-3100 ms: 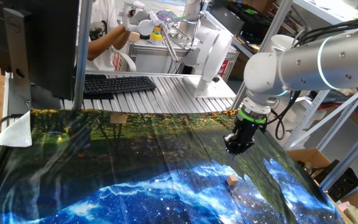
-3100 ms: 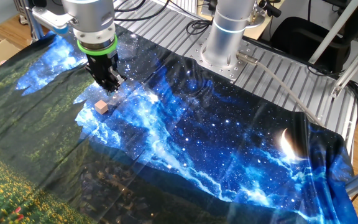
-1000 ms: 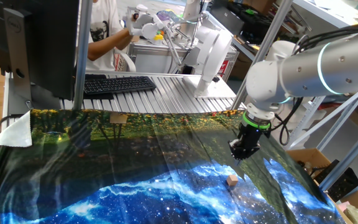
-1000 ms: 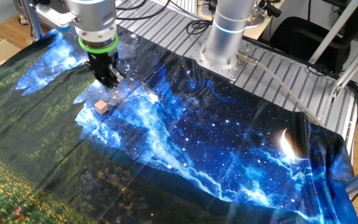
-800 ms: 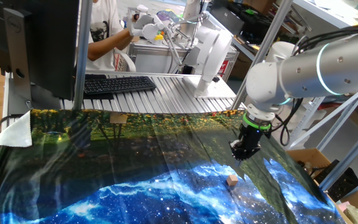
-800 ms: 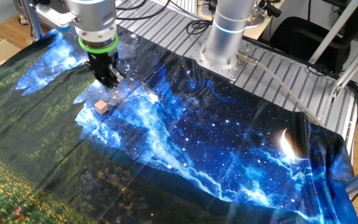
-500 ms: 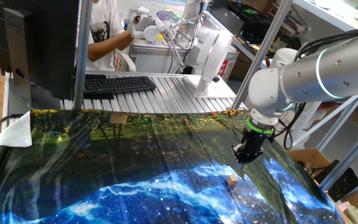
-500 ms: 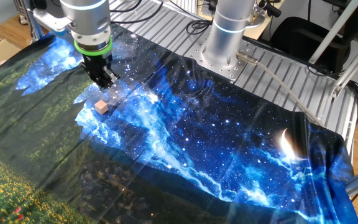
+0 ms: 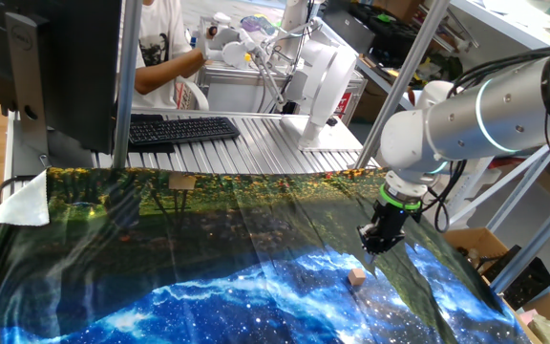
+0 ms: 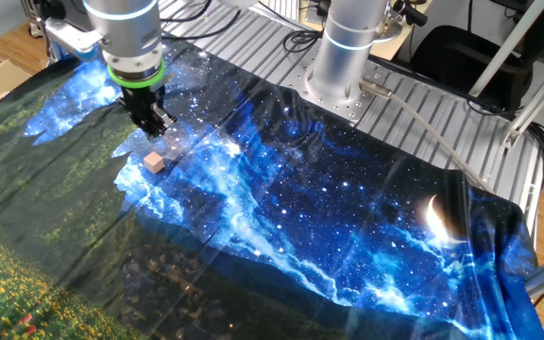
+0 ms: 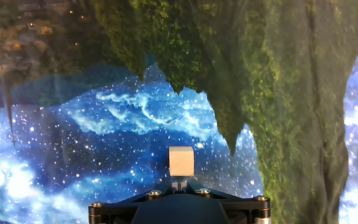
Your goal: Pick up the small block on the left and move it to the right
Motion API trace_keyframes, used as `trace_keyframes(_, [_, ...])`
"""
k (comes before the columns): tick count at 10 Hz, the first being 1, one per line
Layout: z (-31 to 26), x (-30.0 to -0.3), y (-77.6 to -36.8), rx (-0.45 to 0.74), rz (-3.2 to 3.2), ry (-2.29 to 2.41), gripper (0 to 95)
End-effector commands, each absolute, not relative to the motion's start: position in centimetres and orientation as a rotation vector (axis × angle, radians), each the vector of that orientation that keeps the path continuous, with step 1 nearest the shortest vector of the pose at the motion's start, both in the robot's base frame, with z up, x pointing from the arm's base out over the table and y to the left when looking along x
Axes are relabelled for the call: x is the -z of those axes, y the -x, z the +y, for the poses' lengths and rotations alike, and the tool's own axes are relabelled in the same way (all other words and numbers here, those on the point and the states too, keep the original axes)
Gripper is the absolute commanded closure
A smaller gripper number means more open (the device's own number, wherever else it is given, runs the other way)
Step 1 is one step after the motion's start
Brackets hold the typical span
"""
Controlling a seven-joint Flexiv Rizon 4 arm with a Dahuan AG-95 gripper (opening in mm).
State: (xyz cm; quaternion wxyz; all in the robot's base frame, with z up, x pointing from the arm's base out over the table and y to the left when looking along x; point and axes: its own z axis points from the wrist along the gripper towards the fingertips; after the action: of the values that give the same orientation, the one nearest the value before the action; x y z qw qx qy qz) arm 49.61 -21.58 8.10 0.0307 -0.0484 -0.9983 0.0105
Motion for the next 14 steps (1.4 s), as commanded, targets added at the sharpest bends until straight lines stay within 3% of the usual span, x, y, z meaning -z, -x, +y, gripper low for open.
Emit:
trace_keyframes(1, [-21.6, -8.0, -49.6, -0.032, -3.084, 0.154, 95.0])
trace_keyframes(14, [-21.4, -5.5, -50.5, -0.023, -3.102, 0.149, 95.0])
